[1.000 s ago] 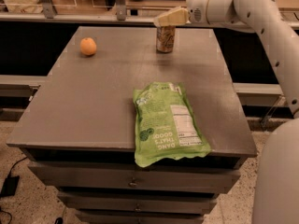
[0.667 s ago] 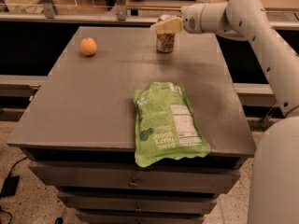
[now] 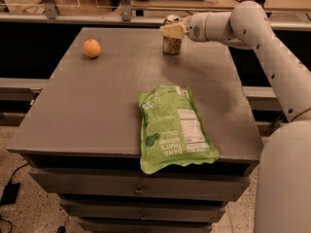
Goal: Move orange can near green rice chip bag
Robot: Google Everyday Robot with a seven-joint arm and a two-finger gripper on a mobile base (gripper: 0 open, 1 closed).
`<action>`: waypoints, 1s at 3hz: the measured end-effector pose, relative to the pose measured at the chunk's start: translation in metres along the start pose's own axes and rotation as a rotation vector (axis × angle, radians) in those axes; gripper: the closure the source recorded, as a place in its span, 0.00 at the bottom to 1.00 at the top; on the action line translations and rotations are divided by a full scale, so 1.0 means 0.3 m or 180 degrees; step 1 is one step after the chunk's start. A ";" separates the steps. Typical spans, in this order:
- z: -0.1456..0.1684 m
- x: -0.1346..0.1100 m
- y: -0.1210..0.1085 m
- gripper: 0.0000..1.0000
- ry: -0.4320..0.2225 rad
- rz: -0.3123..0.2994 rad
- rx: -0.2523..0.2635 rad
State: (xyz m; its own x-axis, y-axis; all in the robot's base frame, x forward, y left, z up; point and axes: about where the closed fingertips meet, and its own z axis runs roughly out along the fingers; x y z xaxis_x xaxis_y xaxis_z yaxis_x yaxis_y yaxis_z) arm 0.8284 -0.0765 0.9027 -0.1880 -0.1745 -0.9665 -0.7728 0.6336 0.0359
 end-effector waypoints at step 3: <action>-0.256 -0.160 0.036 1.00 -0.0104 -0.0279 -0.0261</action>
Offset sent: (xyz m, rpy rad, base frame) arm -0.0093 -0.0555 0.0430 0.1514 -0.0280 0.0385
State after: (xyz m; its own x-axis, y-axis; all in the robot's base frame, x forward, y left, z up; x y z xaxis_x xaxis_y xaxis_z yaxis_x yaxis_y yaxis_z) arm 0.7825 -0.1191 0.9690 -0.0988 -0.2009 -0.9746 -0.8326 0.5531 -0.0296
